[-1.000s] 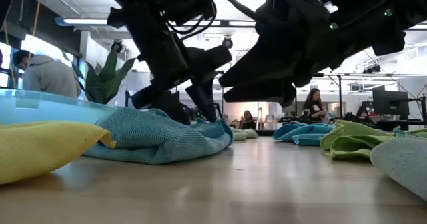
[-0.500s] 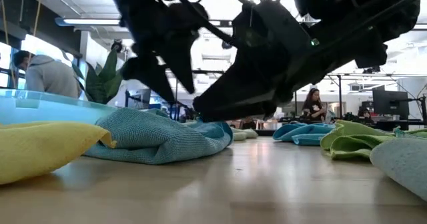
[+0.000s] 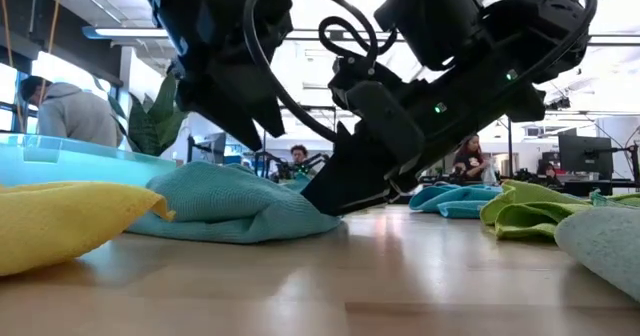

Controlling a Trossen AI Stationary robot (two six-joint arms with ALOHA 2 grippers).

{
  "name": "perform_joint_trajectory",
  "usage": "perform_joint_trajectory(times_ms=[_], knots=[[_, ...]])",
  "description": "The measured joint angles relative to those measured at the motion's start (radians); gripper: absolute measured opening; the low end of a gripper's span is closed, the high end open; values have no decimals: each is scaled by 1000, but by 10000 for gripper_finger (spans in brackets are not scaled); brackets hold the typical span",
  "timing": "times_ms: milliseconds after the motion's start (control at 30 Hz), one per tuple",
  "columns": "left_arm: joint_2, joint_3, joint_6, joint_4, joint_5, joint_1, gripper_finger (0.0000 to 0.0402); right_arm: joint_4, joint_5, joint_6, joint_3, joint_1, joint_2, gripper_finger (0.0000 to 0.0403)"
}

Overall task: Fold microfiber towels
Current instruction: Fold the bottom blue microfiber towel

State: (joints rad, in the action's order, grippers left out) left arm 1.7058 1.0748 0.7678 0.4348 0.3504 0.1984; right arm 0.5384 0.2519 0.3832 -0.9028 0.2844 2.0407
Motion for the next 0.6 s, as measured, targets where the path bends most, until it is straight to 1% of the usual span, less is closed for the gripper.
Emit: perform_joint_trajectory(times_ms=[100,300,433,533,600], knots=[[16,-13,-32,-49,5,-2,257,-1,1,1,0,4,0,183],[96,-13,-78,-151,6,-19,257,-8,21,18,0,26,0,183],[148,-13,-99,-129,58,-41,257,-14,36,32,0,36,0,183],[177,-12,-105,-118,61,-69,257,-19,37,57,0,41,0,183],[193,-13,-109,-78,68,-84,257,-20,40,67,0,45,0,183]])
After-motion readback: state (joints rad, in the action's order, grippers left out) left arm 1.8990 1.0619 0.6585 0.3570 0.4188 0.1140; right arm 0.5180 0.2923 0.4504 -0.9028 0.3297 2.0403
